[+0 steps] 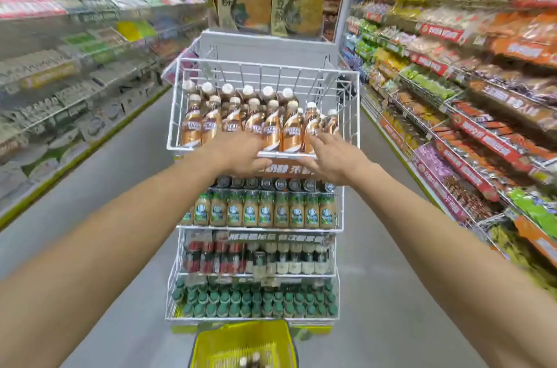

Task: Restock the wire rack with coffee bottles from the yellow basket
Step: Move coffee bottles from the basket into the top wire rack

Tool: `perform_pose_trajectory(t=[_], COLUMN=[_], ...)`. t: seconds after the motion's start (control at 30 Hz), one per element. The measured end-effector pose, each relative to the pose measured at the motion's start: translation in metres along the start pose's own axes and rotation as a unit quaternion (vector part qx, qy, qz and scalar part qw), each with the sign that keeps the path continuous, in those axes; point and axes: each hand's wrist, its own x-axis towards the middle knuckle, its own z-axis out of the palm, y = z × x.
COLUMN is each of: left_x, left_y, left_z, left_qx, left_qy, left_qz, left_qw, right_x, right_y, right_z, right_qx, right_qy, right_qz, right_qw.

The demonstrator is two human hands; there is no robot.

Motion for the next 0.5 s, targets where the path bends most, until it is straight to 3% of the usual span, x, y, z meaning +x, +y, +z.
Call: perform_pose_trajectory(t=[0.17, 0.27, 0.5], left_x=[-0.040, -0.057, -0.095], left_y=[-0.002, -0.004, -0.008], left_z=[0.064, 0.119, 0.336], left_qx=[-0.068, -0.103, -0.197], left_qy=[-0.020, -0.070, -0.191], left_qz=[-0.015, -0.038, -0.126], left_qw=[0.997, 0.992, 0.953], right_x=[-0.034, -0.040, -0.049], right_y=[-0.033, -0.054, -0.105], right_z=[0.052, 0.105, 0.326], right_qx=[0.025, 0.038, 0.085], right_qy=[-0.068, -0.120, -0.264], right_qz=[0.015, -0.012, -0.076], right_qw=[0.997, 0.992, 0.958])
